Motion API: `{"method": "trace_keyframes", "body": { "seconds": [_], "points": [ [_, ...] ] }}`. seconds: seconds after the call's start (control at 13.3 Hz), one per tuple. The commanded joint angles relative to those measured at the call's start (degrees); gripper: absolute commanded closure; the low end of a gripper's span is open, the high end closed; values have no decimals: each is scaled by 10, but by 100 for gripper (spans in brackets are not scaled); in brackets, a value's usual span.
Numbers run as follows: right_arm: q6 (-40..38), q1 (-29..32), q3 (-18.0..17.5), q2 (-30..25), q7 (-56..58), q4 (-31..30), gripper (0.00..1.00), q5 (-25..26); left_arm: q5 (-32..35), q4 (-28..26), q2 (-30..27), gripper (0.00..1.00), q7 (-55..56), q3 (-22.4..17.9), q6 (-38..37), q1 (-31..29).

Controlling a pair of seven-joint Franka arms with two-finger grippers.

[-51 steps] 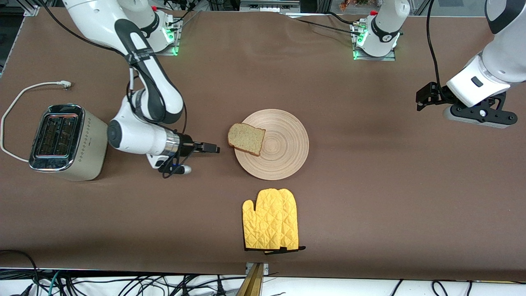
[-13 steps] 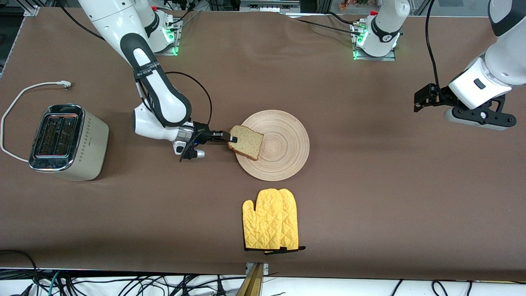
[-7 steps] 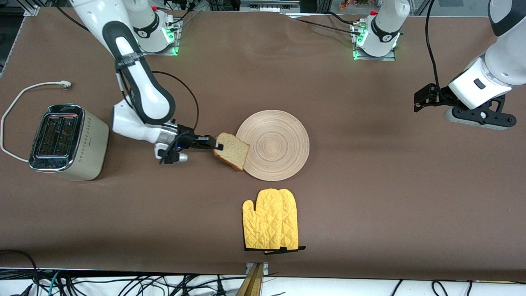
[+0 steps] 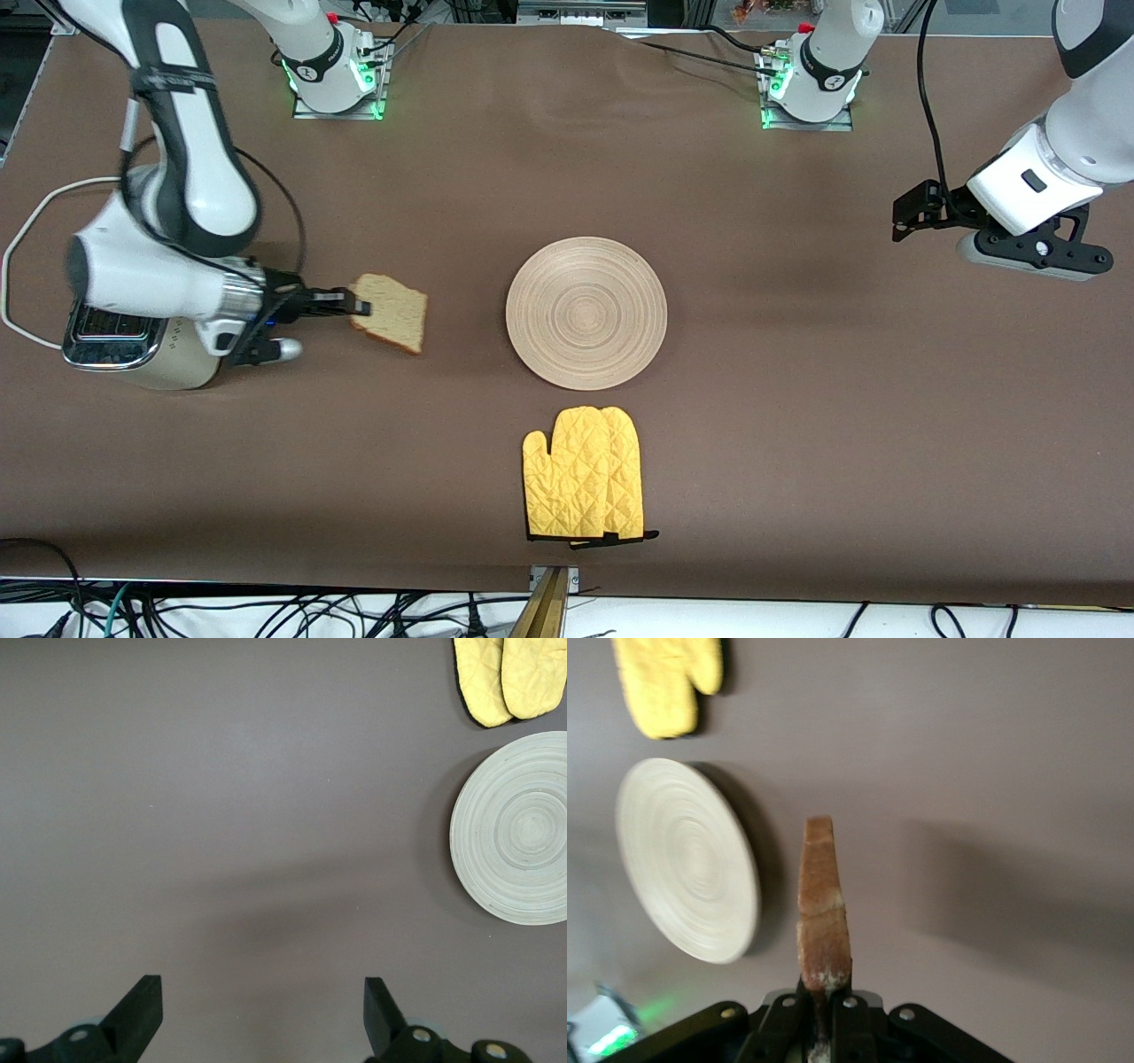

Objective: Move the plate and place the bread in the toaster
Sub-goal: 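Lift the bread slice with the right gripper toward the toaster, then lower the bread slice into the toaster slot with the right gripper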

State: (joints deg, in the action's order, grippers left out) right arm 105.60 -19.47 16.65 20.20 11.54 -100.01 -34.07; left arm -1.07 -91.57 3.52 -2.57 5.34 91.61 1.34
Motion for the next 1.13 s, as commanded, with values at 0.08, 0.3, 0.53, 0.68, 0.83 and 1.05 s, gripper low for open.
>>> {"method": "trace_keyframes", "body": {
  "seconds": [0.08,0.3,0.53,0.68,0.83,1.05],
  "points": [
    [-132,-3,55,3,-26,95,94,127,-12,3,0,0,4,-2,2,1],
    [-218,-3,108,2,-17,140,92,204,-13,3,0,0,5,-2,1,1],
    [-258,-3,148,-17,15,155,92,282,-13,3,0,0,5,-2,1,1],
    [-260,-3,177,-25,30,156,92,313,-12,3,0,0,5,-2,1,1],
    [-258,-2,209,-25,62,156,92,334,-12,3,0,0,5,-2,1,1],
    [-236,2,246,-19,97,158,92,352,-12,3,0,0,5,-2,1,1]
  ]
}}
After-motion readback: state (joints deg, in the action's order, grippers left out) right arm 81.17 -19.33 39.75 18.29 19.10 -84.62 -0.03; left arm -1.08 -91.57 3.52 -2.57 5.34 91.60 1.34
